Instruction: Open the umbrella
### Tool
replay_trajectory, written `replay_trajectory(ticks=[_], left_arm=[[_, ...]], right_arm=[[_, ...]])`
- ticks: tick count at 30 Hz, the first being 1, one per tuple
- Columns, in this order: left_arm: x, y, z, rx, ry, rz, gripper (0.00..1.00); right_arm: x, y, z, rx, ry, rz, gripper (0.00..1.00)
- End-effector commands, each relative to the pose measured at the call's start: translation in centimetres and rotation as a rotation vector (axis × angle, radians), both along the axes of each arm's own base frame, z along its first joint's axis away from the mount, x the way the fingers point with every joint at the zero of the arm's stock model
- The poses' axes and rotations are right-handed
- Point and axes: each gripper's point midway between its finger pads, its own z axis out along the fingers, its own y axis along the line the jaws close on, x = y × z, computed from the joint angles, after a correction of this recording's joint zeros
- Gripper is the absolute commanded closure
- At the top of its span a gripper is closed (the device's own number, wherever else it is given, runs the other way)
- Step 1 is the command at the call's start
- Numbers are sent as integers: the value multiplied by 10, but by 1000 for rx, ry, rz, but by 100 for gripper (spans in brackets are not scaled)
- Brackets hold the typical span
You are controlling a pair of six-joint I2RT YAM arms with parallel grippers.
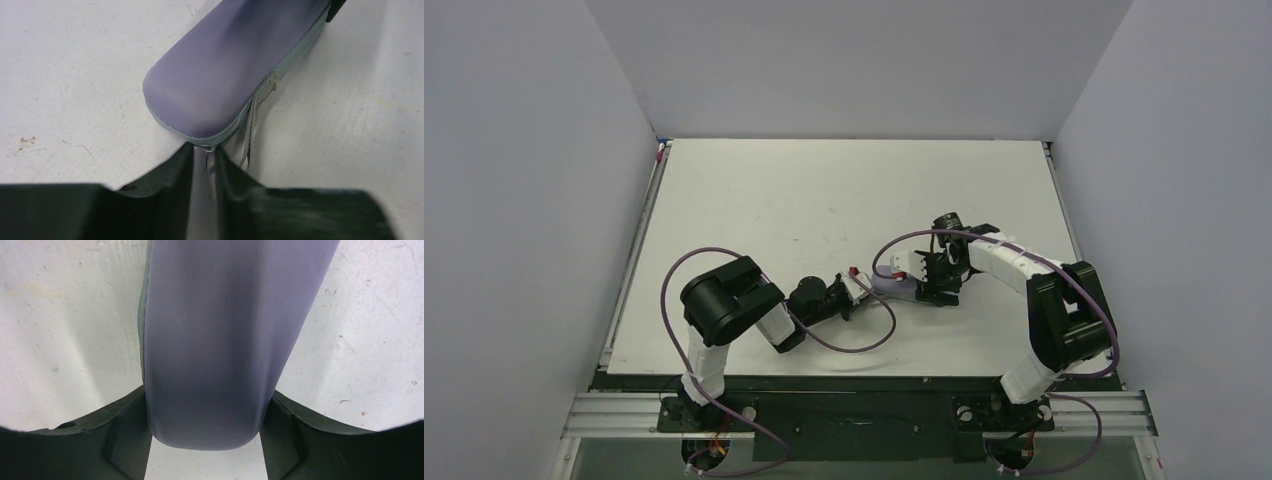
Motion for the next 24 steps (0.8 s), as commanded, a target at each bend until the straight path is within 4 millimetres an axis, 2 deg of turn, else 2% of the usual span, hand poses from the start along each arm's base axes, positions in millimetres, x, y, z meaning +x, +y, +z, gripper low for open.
replay_trajectory(ticks=[1, 7, 12, 18, 24], left_arm=[[3, -12, 19, -68, -7, -5, 100], [9, -4, 20, -72, 5, 46, 100], [20, 8, 20, -68, -1, 83, 100], [28, 15, 23, -62, -20, 72, 100], [17, 10, 26, -50, -51, -14, 100]], right_arm=[[1, 4, 6, 31, -7, 8, 61], [-2, 4, 5, 31, 1, 26, 66], [-15, 1, 5, 10, 15, 117, 71], [-28, 1, 7, -17, -4, 300, 73], [-29, 12, 7, -46, -42, 528, 73]])
